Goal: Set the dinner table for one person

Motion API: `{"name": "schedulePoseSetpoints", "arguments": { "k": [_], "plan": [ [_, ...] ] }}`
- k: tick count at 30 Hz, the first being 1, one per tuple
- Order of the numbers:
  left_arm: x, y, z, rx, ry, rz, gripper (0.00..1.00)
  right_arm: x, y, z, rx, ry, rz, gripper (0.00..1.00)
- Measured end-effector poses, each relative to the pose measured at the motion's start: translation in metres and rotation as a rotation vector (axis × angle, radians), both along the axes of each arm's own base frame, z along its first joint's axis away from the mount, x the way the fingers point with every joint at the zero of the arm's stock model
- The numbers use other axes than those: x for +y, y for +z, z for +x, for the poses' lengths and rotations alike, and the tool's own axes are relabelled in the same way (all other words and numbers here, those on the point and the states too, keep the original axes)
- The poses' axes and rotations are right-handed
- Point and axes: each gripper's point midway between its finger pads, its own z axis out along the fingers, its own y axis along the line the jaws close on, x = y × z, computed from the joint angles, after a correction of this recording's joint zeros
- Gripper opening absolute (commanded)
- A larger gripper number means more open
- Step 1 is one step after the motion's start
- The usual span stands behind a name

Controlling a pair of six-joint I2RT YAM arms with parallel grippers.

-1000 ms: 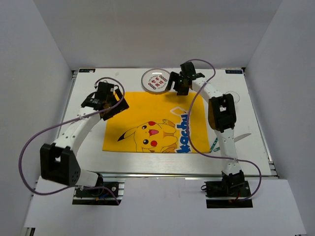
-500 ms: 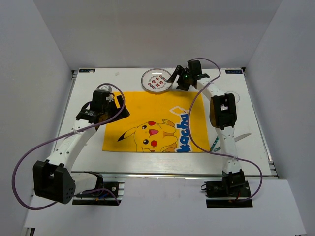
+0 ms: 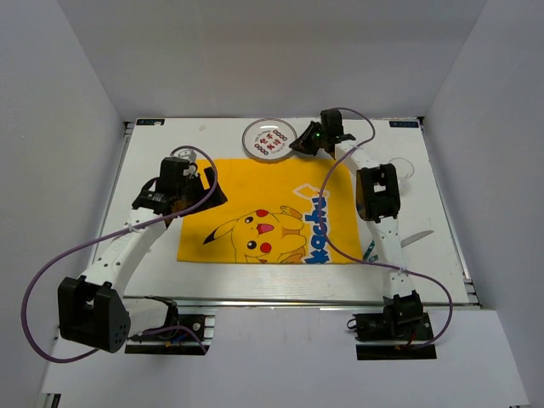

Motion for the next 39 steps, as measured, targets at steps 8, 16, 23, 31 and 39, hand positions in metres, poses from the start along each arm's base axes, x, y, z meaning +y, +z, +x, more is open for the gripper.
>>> {"name": "schedulePoseSetpoints", "arguments": {
  "k": [8, 16, 23, 31, 39],
  "plan": [
    [-0.003, 0.006, -0.003, -0.022, -0.02, -0.016, 0.98, 0.002, 0.001, 0.0, 0.045, -0.055, 0.058, 0.0],
    [-0.005, 0.019, -0.002, -0.07, -0.028, -0.033, 0.98, 0.002, 0.02, 0.002, 0.049, -0.084, 0.101, 0.0],
    [0.003, 0.015, -0.003, -0.063, 0.008, -0.004, 0.98, -0.005, 0.117, -0.019, -0.061, -0.034, 0.101, 0.0],
    [0.042, 0.012, -0.004, -0.033, 0.217, 0.113, 0.98, -0.041, 0.18, -0.15, -0.16, 0.045, 0.068, 0.0],
    [0.049, 0.023, -0.006, -0.069, 0.256, 0.117, 0.98, -0.057, 0.05, -0.229, 0.114, 0.078, 0.016, 0.0]
  ]
}}
